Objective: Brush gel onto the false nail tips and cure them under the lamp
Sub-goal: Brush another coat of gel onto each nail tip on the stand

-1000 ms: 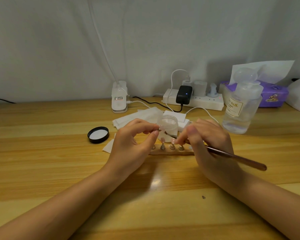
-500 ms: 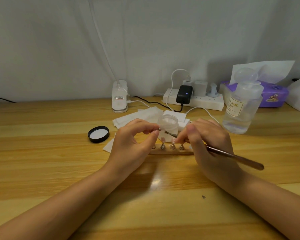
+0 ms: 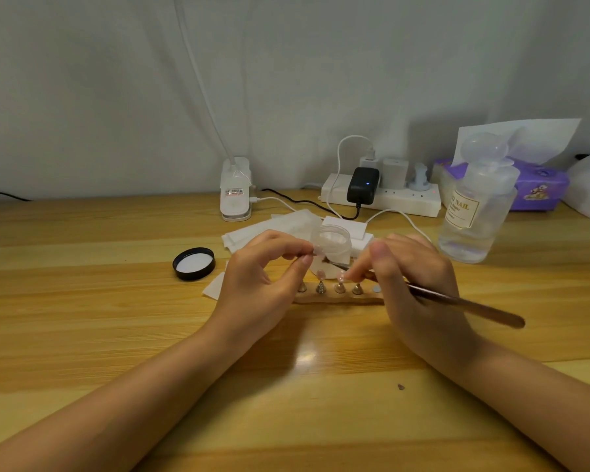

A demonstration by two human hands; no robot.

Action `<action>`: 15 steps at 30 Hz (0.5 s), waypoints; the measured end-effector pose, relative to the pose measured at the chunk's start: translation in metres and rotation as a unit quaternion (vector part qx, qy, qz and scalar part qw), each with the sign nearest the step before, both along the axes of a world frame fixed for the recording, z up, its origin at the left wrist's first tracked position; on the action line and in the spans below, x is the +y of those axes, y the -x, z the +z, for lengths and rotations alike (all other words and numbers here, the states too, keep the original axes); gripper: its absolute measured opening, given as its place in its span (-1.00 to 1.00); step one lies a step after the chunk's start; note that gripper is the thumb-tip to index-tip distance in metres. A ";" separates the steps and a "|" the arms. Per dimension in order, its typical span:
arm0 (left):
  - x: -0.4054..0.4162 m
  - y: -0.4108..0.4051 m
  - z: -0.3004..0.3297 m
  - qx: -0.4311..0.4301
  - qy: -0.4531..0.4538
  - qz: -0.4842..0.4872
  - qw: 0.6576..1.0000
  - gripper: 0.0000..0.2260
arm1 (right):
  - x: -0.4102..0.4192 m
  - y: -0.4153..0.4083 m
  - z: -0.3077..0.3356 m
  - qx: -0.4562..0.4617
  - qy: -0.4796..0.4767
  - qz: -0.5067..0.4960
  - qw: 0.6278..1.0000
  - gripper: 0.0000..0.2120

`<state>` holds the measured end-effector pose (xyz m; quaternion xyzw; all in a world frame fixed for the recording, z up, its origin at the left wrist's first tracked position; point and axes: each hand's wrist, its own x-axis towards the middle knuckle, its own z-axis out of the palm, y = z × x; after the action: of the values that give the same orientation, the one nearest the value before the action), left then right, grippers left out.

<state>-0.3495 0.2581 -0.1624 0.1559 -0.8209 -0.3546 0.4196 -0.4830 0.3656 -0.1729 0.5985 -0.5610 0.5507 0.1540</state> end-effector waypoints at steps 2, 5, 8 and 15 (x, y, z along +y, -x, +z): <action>0.000 0.000 0.000 0.000 0.000 -0.002 1.000 -0.86 | 0.002 0.000 0.001 -0.041 0.003 0.003 0.999 -0.58; 0.000 0.000 0.000 -0.001 -0.004 -0.003 1.000 -0.86 | 0.002 -0.001 0.003 -0.032 0.017 0.010 0.999 -0.66; 0.000 0.000 0.000 -0.003 -0.005 -0.004 1.000 -0.85 | -0.001 -0.003 0.003 0.001 0.009 0.019 1.000 -0.66; -0.001 -0.001 0.000 0.014 -0.014 -0.004 1.000 -0.84 | 0.001 -0.002 0.003 -0.072 -0.011 0.021 0.997 -0.60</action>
<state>-0.3489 0.2569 -0.1622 0.1534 -0.8107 -0.3697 0.4273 -0.4812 0.3670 -0.1700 0.5704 -0.5640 0.5895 0.0950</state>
